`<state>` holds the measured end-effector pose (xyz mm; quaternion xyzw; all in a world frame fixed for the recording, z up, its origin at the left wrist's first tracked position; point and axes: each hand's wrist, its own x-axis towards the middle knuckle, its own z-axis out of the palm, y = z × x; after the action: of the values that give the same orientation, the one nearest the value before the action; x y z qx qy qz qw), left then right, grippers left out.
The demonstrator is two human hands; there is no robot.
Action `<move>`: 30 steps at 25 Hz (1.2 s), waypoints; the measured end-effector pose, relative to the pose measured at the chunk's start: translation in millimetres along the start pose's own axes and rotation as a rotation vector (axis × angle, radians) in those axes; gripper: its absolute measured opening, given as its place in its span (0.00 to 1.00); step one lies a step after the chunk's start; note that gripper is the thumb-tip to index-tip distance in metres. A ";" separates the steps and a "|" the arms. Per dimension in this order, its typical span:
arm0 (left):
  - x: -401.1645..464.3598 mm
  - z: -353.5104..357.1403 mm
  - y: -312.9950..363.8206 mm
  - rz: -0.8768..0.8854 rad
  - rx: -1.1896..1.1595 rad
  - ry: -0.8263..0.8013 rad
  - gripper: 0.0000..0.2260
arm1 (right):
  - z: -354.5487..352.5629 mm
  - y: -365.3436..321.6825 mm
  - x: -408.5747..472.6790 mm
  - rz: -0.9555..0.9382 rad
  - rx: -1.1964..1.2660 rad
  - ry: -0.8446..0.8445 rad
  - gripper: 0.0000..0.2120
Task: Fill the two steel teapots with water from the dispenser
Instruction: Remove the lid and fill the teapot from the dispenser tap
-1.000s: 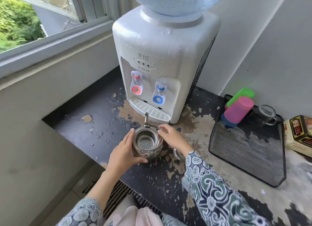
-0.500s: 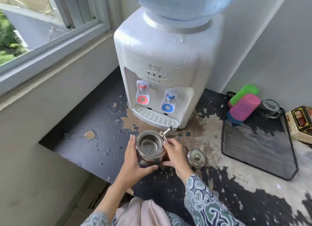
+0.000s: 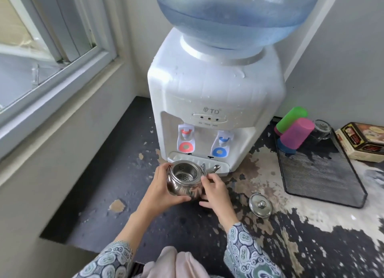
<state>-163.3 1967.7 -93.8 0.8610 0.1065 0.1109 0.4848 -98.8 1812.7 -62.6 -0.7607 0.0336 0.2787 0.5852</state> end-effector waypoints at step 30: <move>47.8 -12.2 -18.8 0.112 0.040 -0.052 0.41 | 30.9 -75.0 40.6 -0.306 -0.740 0.173 0.14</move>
<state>-122.7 2001.1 -99.6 0.8777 0.0477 0.1132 0.4632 -48.1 1875.4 -21.0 -0.9368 -0.1331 0.1166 0.3018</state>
